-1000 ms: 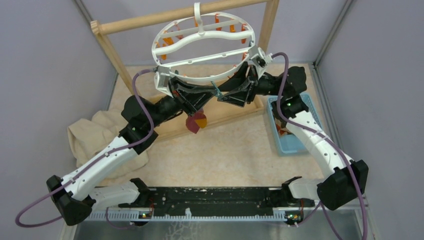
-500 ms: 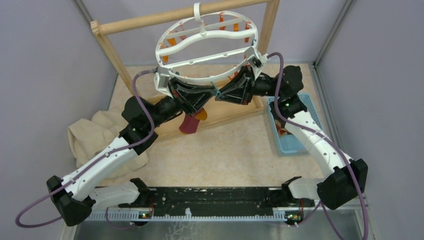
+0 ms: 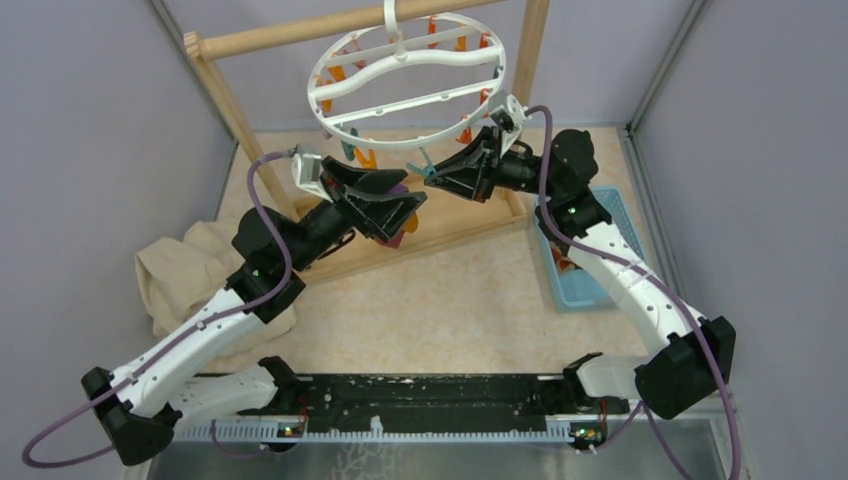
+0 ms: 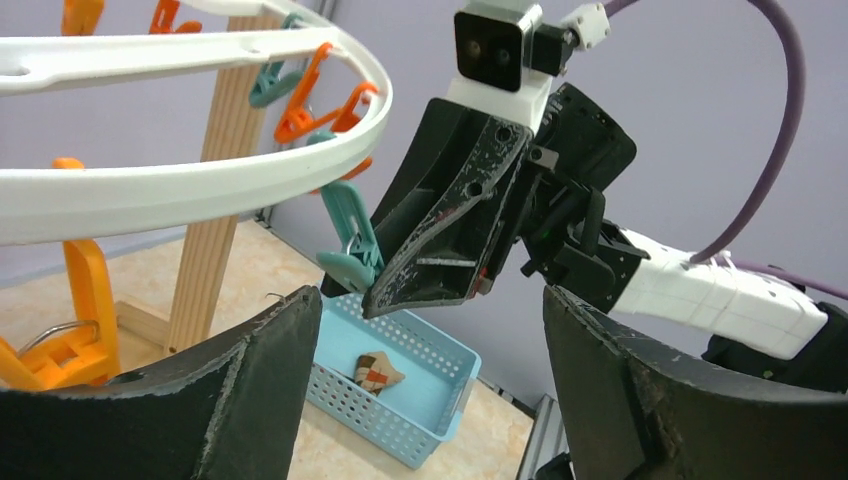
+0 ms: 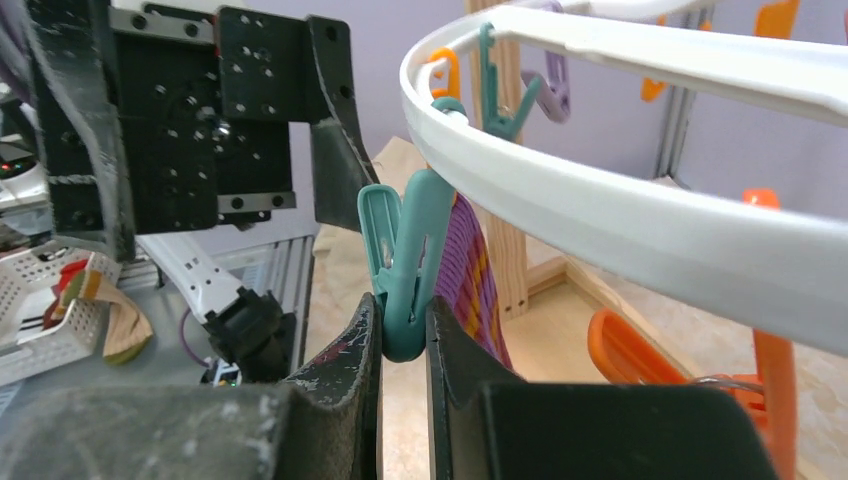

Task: Clip the socks to the hanger
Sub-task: Open the clamp at the hanger.

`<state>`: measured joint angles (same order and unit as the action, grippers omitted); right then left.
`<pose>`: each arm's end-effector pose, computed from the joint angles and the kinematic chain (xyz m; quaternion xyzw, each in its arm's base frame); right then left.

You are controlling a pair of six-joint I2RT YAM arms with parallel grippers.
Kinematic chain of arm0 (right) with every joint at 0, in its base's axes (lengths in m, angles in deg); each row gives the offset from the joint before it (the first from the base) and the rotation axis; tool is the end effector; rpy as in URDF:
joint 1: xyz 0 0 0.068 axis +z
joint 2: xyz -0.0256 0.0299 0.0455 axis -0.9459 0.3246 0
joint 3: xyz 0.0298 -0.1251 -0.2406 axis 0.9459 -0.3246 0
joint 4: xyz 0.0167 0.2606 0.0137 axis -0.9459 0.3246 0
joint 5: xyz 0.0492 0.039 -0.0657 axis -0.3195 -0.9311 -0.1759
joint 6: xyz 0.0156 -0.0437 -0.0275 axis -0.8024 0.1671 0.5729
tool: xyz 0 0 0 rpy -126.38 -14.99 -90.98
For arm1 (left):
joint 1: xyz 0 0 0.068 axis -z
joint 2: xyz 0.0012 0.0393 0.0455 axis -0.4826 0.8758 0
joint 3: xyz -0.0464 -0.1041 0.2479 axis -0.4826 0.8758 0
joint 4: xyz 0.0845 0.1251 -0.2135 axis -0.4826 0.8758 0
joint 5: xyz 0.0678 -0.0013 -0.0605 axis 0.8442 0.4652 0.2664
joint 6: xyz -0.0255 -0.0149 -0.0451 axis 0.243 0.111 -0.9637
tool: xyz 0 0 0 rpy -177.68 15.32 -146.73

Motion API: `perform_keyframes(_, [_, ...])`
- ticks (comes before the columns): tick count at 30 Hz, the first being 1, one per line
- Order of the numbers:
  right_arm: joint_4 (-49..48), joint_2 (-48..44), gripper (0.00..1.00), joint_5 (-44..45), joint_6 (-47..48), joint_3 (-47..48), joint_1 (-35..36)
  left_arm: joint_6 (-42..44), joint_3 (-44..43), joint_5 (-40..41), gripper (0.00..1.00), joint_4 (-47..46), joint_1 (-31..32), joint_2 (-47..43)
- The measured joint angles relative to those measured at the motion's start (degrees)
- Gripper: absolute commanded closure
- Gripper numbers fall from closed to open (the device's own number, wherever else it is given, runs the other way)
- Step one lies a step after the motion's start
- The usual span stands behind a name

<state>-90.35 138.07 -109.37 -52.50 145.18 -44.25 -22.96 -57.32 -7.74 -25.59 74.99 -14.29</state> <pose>0.2353 0.1516 0.4383 -0.3953 0.5069 0.5426 0.5406 0.1460 -0.1599 0.4335 0.1545 0.5347 -0.5300 0.6398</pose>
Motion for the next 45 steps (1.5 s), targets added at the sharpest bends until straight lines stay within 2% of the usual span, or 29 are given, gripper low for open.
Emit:
perform_keyframes(7, [4.94,-0.02,1.00,5.33,4.85,0.66,2.43,-2.19,0.00,5.14,0.16,1.20,0.02,-0.50])
perform_keyframes(18, [11.76,-0.04,1.00,11.08,11.96,3.21,5.46,-10.49,-1.64,17.29,0.18,5.88,0.07,2.10])
perform_keyframes(38, [22.21,0.02,1.00,25.00,25.18,5.35,9.99,-14.34,-5.66,19.65,0.30,6.38,0.11,4.79])
perform_keyframes(45, [24.22,0.07,1.00,28.85,28.30,6.34,11.08,-15.45,-5.66,23.34,0.33,8.85,0.11,4.37])
